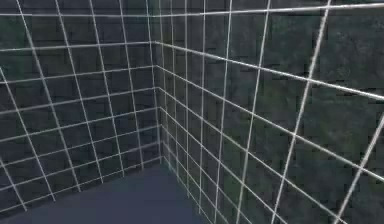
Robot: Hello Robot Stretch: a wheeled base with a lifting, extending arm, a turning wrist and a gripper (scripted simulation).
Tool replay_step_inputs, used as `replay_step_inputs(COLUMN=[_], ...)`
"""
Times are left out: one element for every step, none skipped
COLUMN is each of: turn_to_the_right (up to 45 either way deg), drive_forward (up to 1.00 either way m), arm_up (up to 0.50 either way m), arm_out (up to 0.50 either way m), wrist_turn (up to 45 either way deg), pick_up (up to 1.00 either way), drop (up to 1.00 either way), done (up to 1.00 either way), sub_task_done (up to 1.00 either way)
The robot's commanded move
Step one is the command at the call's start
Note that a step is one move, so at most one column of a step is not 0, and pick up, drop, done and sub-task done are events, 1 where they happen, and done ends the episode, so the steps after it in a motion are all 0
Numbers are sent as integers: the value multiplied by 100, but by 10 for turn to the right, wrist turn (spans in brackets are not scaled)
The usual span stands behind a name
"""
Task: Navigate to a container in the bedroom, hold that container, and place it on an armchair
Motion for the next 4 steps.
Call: replay_step_inputs(turn_to_the_right=[-450, -450, -450, -210], drive_forward=[0, 0, 0, 0], arm_up=[0, 0, 0, 0], arm_out=[0, 0, 0, 0], wrist_turn=[0, 0, 0, 0], pick_up=[0, 0, 0, 0], drop=[0, 0, 0, 0], done=[0, 0, 0, 0], sub_task_done=[0, 0, 0, 0])
